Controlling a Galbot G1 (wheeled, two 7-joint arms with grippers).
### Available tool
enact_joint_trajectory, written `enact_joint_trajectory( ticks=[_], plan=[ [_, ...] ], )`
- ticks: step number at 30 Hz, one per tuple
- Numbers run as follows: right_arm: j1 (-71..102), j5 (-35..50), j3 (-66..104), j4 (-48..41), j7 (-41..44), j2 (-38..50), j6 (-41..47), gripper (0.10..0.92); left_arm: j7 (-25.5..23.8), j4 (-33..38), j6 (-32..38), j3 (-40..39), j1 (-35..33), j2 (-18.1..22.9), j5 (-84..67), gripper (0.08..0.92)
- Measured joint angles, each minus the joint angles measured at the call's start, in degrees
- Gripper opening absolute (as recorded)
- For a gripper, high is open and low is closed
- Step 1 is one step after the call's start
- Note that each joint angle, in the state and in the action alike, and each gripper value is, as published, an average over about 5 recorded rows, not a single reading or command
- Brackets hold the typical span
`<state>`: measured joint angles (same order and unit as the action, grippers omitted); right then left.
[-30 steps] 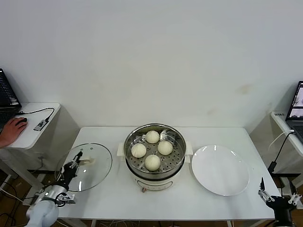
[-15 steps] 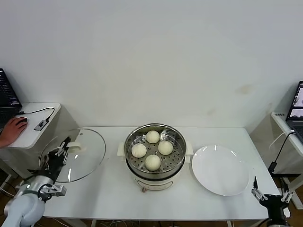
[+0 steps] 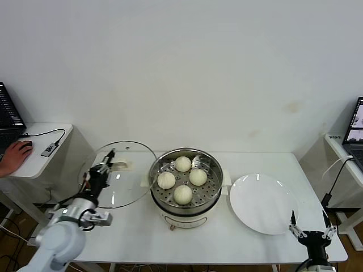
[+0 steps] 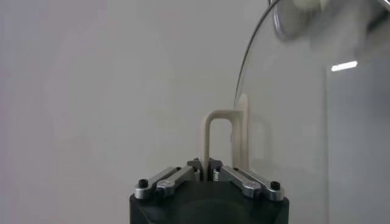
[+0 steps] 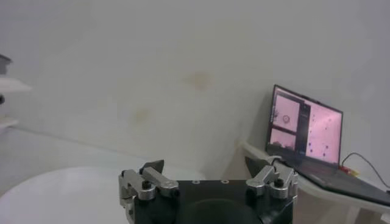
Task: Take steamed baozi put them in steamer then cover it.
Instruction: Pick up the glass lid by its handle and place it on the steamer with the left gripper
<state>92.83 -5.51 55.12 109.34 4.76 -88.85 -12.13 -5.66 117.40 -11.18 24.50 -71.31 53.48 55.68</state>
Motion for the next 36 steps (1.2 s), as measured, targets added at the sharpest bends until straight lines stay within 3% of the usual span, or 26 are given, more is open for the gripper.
enact_joint_trajectory(
  ticks=[11,19,36],
  plan=[
    [-1.8,-2.8,-1.5,-2.6,-0.9,0.0,0.0,0.823,-7.1,-0.6,-7.0,-11.9,8.8,8.1,9.2,0.143],
    [-2.2,-3.6,-1.6,-3.8,-1.0,-0.1,-0.1,0.823,-9.5,-3.5,-8.7,-18.5,13.7,14.9,14.7,0.143],
    [-2.2,-4.4,-2.2,-4.5,-1.1,-0.4,-0.5,0.823,-11.4,-8.5,-9.3,-24.4,15.3,23.3,22.1,0.143]
  ],
)
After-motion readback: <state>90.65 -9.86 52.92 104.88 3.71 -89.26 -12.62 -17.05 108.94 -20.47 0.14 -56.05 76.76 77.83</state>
